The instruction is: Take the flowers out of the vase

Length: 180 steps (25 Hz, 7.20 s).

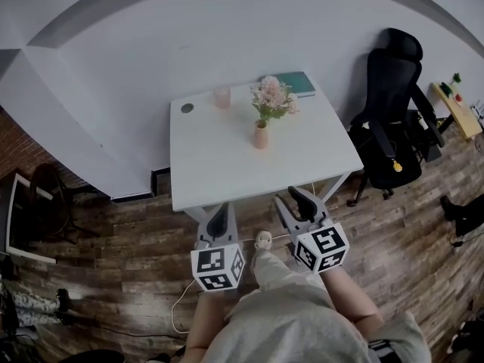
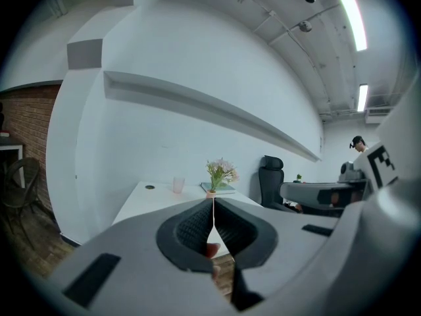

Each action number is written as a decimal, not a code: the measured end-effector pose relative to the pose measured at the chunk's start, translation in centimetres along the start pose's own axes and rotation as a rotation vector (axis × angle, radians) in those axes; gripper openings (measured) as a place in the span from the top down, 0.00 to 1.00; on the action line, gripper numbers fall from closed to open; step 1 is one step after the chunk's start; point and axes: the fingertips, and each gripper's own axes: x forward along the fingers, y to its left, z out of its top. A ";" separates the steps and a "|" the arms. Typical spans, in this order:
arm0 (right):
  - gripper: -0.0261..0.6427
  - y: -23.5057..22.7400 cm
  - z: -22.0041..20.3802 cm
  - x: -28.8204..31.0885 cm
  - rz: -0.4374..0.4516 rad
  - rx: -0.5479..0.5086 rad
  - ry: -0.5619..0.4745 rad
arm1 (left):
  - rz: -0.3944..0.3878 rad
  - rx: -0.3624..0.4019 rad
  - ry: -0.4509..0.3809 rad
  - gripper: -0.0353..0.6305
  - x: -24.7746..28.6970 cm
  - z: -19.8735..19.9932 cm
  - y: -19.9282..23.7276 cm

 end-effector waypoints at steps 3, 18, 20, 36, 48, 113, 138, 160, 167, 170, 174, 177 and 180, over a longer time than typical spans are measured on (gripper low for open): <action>0.74 -1.0 0.2 1.6 0.003 -0.006 -0.008 | 0.006 0.006 0.002 0.94 1.5 0.1 0.5; 0.73 -7.7 1.7 12.9 -0.028 -0.016 0.024 | 0.025 -0.002 0.032 0.94 12.1 2.5 5.3; 0.73 -8.5 1.7 14.0 -0.033 -0.014 0.032 | 0.021 -0.002 0.036 0.94 13.3 2.6 5.4; 0.69 -14.2 -0.4 22.9 -0.065 -0.010 0.125 | 0.022 -0.013 0.069 0.94 22.0 3.7 8.0; 0.63 -16.6 -1.9 26.5 -0.092 0.005 0.156 | 0.021 -0.010 0.102 0.94 25.4 3.1 9.0; 0.92 -14.5 7.0 24.3 -0.080 -0.025 -0.067 | 0.019 -0.011 0.049 0.94 19.0 3.3 6.8; 0.92 -6.6 8.7 11.5 -0.056 -0.072 -0.177 | 0.038 0.022 -0.026 0.94 5.9 2.0 2.7; 0.92 0.5 5.5 -0.8 -0.042 -0.078 -0.160 | 0.040 0.009 -0.064 0.93 -4.1 0.8 -0.9; 0.92 1.7 4.3 -3.2 -0.039 -0.057 -0.154 | 0.032 0.012 -0.063 0.93 -5.5 0.4 -1.8; 0.92 1.8 4.0 -3.6 -0.037 -0.053 -0.152 | 0.030 0.016 -0.063 0.93 -5.5 0.3 -2.0; 0.92 1.5 3.9 -3.9 -0.041 -0.046 -0.152 | 0.029 0.021 -0.063 0.94 -5.4 0.4 -2.2; 0.92 1.3 3.9 -3.8 -0.040 -0.041 -0.148 | 0.030 0.023 -0.066 0.93 -5.3 0.8 -2.1; 0.92 1.2 3.8 -3.8 -0.038 -0.038 -0.145 | 0.033 0.025 -0.067 0.94 -5.2 0.9 -2.0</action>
